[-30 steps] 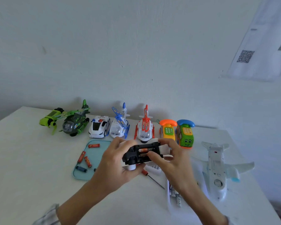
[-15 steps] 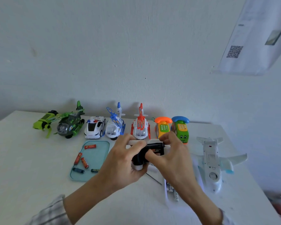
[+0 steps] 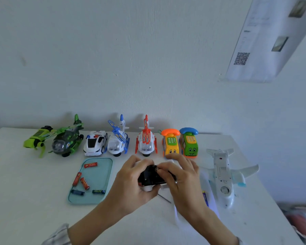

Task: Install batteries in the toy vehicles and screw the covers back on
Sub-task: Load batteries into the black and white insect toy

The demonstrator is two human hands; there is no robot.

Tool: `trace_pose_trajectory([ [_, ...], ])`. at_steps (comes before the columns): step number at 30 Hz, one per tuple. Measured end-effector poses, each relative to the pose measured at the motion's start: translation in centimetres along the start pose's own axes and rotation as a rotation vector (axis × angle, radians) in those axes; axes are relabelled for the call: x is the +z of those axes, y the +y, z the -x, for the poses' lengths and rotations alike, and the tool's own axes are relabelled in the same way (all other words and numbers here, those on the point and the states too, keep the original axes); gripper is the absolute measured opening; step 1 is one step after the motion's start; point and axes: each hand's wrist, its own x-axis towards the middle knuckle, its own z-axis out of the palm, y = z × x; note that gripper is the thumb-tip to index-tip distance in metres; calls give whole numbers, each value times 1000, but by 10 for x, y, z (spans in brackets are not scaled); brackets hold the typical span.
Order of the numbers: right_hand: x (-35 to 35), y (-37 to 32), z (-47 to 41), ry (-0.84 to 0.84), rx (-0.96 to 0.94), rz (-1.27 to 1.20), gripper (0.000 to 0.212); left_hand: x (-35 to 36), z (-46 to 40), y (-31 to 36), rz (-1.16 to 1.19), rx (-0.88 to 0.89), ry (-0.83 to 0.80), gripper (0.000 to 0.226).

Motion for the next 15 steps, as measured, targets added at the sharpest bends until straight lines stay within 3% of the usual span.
trace_pose_trajectory([
  [3, -11, 4, -6, -42, 156, -238, 8, 8, 3, -1, 9, -21, -26, 44],
  [6, -24, 21, -13, 21, 425, -451, 15, 14, 7, -5, 38, -57, -22, 40],
  [11, -8, 79, 9, -339, 672, -80, 14, 17, 24, -11, 85, -113, -3, 35],
  [15, 1, 96, 25, -396, 666, 117, 15, 20, 33, -13, 85, -123, 0, 37],
])
